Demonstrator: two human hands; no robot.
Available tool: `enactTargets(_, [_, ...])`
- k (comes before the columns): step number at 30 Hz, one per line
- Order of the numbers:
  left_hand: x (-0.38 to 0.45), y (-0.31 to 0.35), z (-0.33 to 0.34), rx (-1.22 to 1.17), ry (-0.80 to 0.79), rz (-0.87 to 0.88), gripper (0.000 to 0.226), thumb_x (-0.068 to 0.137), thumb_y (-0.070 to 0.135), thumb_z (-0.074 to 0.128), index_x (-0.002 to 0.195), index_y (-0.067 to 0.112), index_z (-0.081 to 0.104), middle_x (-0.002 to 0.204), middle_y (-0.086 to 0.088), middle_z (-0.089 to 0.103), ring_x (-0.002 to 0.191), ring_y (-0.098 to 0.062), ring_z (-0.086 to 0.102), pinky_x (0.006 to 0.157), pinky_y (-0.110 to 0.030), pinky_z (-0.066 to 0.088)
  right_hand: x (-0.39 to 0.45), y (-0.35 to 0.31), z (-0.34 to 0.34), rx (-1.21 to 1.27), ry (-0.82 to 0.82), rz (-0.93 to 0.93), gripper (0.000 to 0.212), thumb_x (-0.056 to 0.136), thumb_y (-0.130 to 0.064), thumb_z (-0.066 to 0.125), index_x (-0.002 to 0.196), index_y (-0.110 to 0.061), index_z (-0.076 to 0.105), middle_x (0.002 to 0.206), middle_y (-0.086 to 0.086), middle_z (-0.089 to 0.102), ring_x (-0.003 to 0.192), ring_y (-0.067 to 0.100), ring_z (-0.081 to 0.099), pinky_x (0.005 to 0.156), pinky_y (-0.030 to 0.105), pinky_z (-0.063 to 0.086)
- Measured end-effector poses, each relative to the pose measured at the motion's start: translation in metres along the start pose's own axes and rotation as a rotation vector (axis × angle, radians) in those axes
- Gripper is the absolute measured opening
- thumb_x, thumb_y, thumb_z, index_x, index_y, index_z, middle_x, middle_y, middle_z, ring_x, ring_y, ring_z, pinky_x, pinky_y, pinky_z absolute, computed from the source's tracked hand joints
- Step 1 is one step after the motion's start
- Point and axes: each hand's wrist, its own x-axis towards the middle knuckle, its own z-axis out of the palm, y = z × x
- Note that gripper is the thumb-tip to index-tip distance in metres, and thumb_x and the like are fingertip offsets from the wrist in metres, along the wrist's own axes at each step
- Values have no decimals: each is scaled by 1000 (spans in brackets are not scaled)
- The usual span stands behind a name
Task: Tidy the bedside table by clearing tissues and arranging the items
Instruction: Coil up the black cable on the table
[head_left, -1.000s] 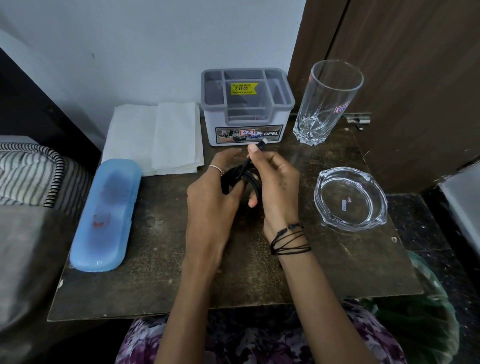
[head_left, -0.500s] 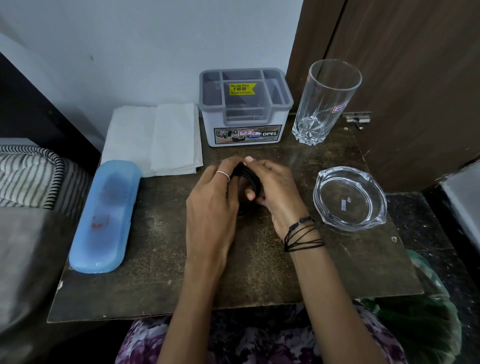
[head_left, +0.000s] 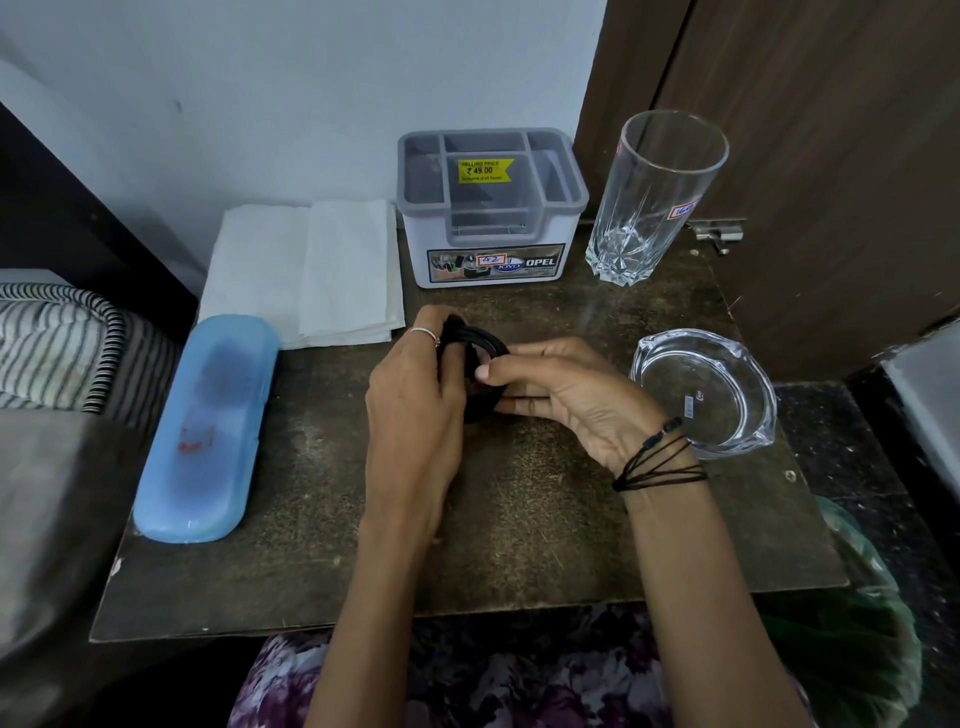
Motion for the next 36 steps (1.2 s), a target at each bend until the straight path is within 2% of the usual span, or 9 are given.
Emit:
enactTargets(4, [3,-1,-2,-171,-81,-74,15,86,10,43,88,20,54,72,8,60,62,2,49,56,-10,36,1,2,-4,38,-49,-13,10,79,-6,66,81,-12,73,74,-4,74,72,5,68,70,15,55])
enactTargets(8, [4,-1,-5,-234,-141,-113,16,85,6,44,81,19,51,65,8,56,58,1,46,51,-10,35,0,4,-8,21,-90,-17,15,79,-3,64,92,-6,71,83,0,73,80,8,68,79,19,54])
enactTargets(13, [8,-2,-9,-320,-247,-116,10,82,8,45,83,15,52,55,16,53,53,0,42,48,-9,33,-2,3,-9,-16,-109,-64,14,78,-1,63,82,-10,73,77,-3,73,77,5,67,76,16,53])
enactTargets(18, [10,-4,-12,-450,-323,-112,12,75,17,45,85,18,51,61,12,49,60,-6,42,55,-17,35,-2,4,-11,-8,-109,-115,15,80,1,60,91,0,70,89,6,69,86,11,65,82,21,52])
enactTargets(21, [10,-2,-15,-536,-398,-121,8,75,15,46,81,15,51,60,9,50,57,-7,43,56,-22,35,-3,4,-10,30,-158,-151,14,76,3,60,81,-3,72,84,5,70,83,11,66,80,20,52])
enactTargets(23, [12,-1,-20,-597,-464,-118,6,77,13,46,80,13,51,56,11,52,51,-3,45,52,-16,37,-5,3,-11,79,-199,-163,14,70,0,63,71,-8,74,75,-1,72,76,8,68,76,18,53])
enactTargets(29, [15,-12,-28,-506,-487,-177,27,74,20,50,84,-4,47,53,5,49,53,-11,45,50,-21,35,0,6,-6,26,-132,-161,11,81,0,59,82,-4,69,74,-2,68,73,5,65,70,16,54])
enactTargets(32, [17,-18,-31,-489,-451,-307,23,74,21,54,82,0,54,49,4,53,52,-13,49,45,-20,38,3,6,1,-64,-71,-239,14,80,2,62,83,-11,67,76,1,66,68,3,63,66,16,54])
enactTargets(36, [17,-24,-29,-343,-429,-469,15,86,17,58,74,14,65,52,2,63,63,-22,58,65,-34,44,9,10,7,-232,45,-316,34,73,6,70,93,-21,65,82,8,62,60,5,59,59,18,54])
